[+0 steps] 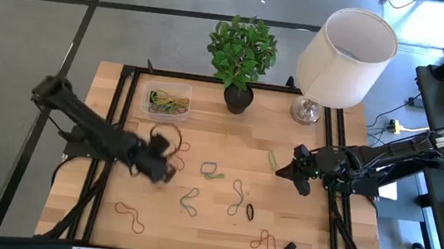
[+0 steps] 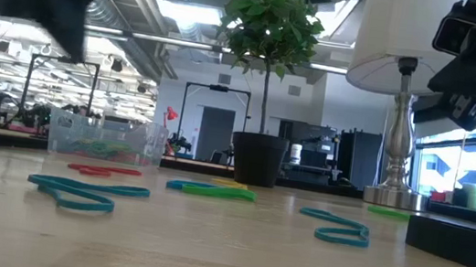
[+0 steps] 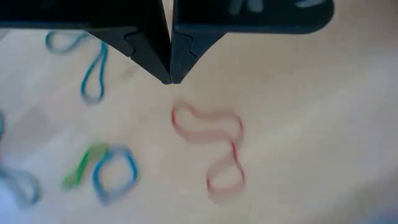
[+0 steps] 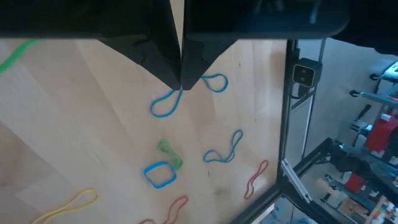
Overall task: Pick and place rubber bands into bin
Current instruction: Put the red rubber band into the transparent bin
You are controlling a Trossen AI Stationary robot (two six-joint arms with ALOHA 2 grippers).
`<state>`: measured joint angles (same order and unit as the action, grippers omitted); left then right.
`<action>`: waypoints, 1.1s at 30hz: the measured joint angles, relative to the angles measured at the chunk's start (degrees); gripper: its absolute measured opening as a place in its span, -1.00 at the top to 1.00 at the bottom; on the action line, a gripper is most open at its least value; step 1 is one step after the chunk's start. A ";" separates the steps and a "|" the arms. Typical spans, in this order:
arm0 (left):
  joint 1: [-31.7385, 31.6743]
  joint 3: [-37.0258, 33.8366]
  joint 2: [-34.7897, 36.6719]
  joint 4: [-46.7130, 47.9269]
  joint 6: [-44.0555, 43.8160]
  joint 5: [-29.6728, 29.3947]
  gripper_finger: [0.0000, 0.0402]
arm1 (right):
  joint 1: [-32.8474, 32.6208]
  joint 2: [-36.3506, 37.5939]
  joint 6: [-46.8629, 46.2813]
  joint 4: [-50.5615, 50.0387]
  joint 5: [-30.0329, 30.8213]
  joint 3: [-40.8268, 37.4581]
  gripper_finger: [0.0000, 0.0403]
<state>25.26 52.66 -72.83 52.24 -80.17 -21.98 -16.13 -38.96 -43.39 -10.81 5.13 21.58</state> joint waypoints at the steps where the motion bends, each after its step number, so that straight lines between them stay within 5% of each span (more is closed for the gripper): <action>1: -2.25 0.00 1.95 0.22 3.38 -0.38 0.99 | 0.01 -0.26 -0.05 0.31 0.39 0.00 0.92; 7: -12.70 0.02 9.75 -0.07 21.05 -0.23 0.99 | 0.01 -1.75 -1.34 2.87 3.15 0.00 0.92; 18: -15.76 0.02 9.88 -1.26 47.11 -4.43 0.99 | 0.01 -2.67 -1.55 3.79 8.60 -0.04 0.92; 25: -11.78 0.05 8.90 -0.95 68.49 11.79 0.99 | 0.01 -2.67 -1.34 3.78 8.83 -0.04 0.92; 33: 0.06 0.11 3.38 0.75 67.51 19.63 0.99 | 0.01 -2.67 -1.19 3.74 8.94 -0.04 0.92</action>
<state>25.31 52.77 -69.45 52.99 -12.65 -2.35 -16.12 -41.63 -44.58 -7.07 14.06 21.54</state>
